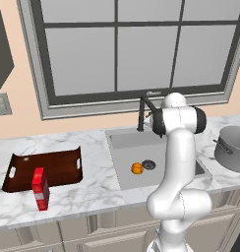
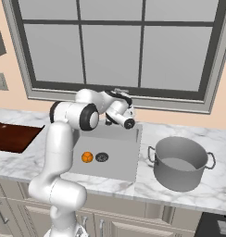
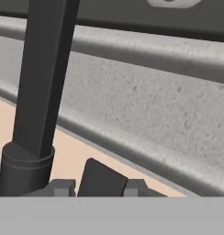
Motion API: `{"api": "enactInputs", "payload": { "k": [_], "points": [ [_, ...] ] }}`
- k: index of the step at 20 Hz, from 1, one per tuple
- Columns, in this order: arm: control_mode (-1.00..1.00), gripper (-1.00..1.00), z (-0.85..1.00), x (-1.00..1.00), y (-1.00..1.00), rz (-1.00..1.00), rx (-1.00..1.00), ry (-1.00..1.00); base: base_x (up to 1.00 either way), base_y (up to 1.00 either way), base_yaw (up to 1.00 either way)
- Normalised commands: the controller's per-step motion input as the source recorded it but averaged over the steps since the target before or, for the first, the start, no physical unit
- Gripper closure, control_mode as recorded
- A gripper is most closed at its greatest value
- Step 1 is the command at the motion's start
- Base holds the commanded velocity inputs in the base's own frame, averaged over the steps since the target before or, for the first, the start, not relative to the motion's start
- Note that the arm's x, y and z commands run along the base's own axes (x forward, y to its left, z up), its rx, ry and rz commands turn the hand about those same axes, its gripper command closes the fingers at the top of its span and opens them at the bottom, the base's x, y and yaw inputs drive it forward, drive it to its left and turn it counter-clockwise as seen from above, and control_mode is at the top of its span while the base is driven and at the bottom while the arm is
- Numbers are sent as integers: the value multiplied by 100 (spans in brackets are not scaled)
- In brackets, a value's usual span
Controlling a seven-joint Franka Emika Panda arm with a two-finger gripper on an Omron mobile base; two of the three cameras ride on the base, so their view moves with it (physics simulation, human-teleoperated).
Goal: Pick up all produce items and place them in the sink. Turn on the sink faucet to wash them. Then turn the sink off and put them in the tray.
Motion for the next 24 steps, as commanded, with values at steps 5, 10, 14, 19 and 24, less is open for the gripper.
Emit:
{"api": "enactInputs", "payload": {
  "k": [5, 10, 14, 19, 24],
  "points": [
    [-100, 100, -12, -2, -14, 0, 0, 0, 0, 0, 0],
    [-100, 100, -15, 0, -36, -1, 3, 2, 0, 0, 0],
    [-100, 100, -21, 0, -44, -1, 5, 2, 0, 0, 0],
    [-100, 100, -29, 0, -49, -1, 6, 1, 0, 0, 0],
    [-100, 100, -35, -3, -55, -1, 4, 0, 0, 0, 0]
  ]
}}
